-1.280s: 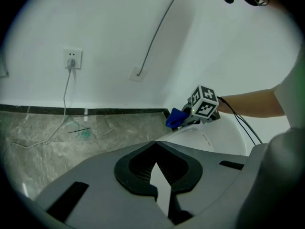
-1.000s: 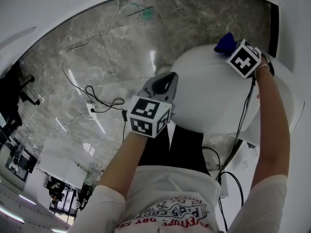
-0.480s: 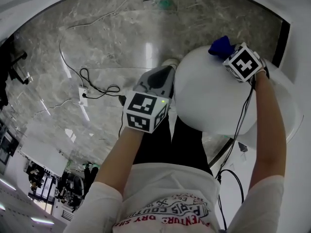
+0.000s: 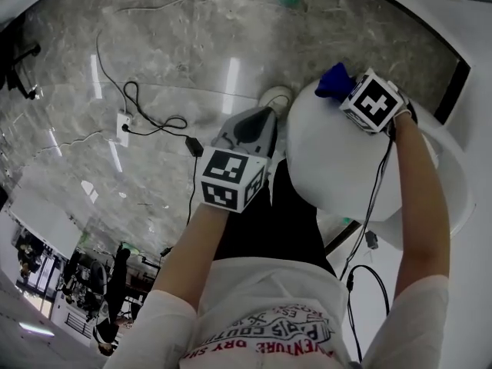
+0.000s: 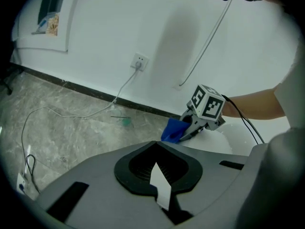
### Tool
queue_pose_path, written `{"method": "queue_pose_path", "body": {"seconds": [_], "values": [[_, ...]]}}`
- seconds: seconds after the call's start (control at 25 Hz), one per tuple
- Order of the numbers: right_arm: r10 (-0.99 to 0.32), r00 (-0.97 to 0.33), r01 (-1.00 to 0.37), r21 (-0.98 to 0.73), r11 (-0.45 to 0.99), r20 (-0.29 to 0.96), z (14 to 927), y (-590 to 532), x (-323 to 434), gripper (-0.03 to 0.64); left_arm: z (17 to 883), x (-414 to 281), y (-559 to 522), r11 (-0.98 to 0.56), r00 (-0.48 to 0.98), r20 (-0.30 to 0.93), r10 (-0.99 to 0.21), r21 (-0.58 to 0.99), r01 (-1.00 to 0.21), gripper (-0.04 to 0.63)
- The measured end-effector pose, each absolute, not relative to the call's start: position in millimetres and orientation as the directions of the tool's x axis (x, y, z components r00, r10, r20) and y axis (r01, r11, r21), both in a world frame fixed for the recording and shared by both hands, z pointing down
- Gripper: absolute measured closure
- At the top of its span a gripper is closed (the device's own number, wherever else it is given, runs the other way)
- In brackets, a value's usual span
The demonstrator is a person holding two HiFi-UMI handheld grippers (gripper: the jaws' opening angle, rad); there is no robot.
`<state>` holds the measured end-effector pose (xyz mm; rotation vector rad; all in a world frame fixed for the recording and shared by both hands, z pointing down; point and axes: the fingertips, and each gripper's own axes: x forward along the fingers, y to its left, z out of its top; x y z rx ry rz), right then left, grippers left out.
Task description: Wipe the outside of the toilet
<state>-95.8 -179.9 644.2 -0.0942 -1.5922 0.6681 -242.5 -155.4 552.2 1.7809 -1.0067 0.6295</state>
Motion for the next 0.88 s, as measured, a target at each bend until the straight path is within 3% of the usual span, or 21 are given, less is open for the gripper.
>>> {"method": "queue_pose_path", "body": {"seconds": [0.56,0.88], "values": [[0.616,-0.077,-0.009,-0.618,0.786,0.784,630.7,-120.1,-169.5,0.545,561.5,-294.5,-96.6,-0.009,0.444,0.784,-0.434,0.489,-0.872,0.589],[0.671,0.033,0.057,-0.671,0.739,0.741,631.4,-87.3,-194.9,0.545,567.6,-324.3,-70.2,0.083,0.387,0.792,-0.472,0.477,-0.875,0.589]]}}
